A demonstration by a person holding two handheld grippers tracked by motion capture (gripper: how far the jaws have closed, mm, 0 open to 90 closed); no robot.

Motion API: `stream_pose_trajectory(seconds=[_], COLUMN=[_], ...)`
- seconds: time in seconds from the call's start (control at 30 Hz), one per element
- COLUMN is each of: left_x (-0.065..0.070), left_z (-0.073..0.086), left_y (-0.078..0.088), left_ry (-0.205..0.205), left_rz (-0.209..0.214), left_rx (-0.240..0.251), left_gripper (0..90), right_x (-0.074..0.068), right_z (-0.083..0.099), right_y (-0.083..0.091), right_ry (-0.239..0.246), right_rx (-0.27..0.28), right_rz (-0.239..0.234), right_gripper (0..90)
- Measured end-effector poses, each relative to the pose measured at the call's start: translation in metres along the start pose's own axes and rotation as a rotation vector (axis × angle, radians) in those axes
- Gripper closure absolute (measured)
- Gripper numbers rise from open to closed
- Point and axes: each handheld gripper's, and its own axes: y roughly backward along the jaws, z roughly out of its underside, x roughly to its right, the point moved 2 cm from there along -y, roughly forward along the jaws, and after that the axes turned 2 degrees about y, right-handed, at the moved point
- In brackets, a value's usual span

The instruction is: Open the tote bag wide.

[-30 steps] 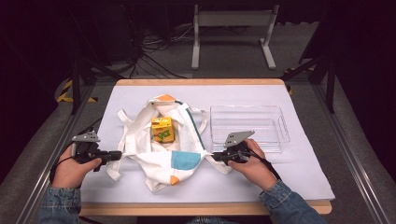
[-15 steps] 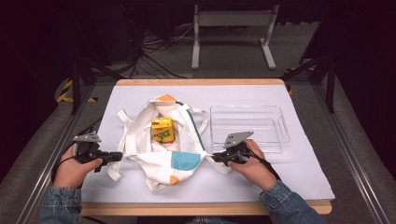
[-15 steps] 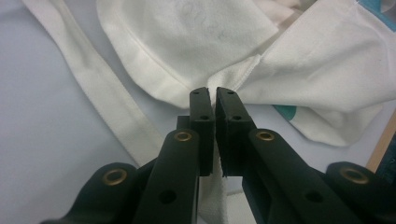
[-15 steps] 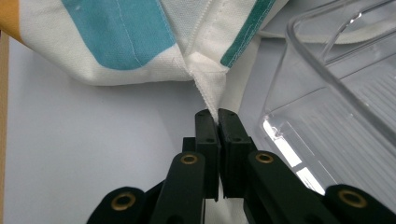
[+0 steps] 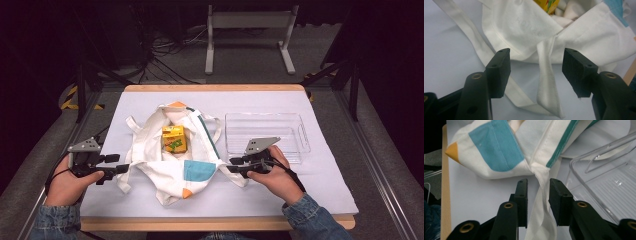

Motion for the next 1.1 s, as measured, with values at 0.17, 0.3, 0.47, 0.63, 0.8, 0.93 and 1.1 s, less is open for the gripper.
stream_pose_trajectory(seconds=[0.17, 0.3, 0.47, 0.63, 0.8, 0.93, 1.1], left_x=[0.008, 0.013, 0.018, 0.019, 0.016, 0.017, 0.019], left_z=[-0.009, -0.016, -0.024, -0.029, -0.031, -0.032, -0.032], left_y=[0.011, 0.019, 0.025, 0.027, 0.029, 0.029, 0.027], left_ry=[-0.011, -0.017, -0.020, -0.003, 0.021, 0.026, 0.027], left_rz=[-0.008, -0.023, -0.054, -0.052, -0.067, -0.075, -0.078], left_rx=[0.094, 0.177, 0.275, 0.338, 0.388, 0.403, 0.401], left_gripper=[37.9, 37.2, 37.2, 36.8, 35.1, 34.4, 34.3], right_x=[-0.006, -0.009, -0.009, -0.009, -0.009, -0.008, -0.003], right_z=[-0.011, -0.021, -0.036, -0.053, -0.070, -0.082, -0.095], right_y=[0.011, 0.016, 0.016, 0.014, 0.012, 0.007, -0.001], right_ry=[0.020, 0.037, 0.052, 0.064, 0.075, 0.073, 0.054], right_rx=[0.038, 0.067, 0.103, 0.142, 0.179, 0.202, 0.221], right_rz=[0.007, 0.016, 0.030, 0.037, 0.042, 0.054, 0.067], right_gripper=[67.4, 66.4, 65.7, 66.4, 69.7, 72.7, 78.1])
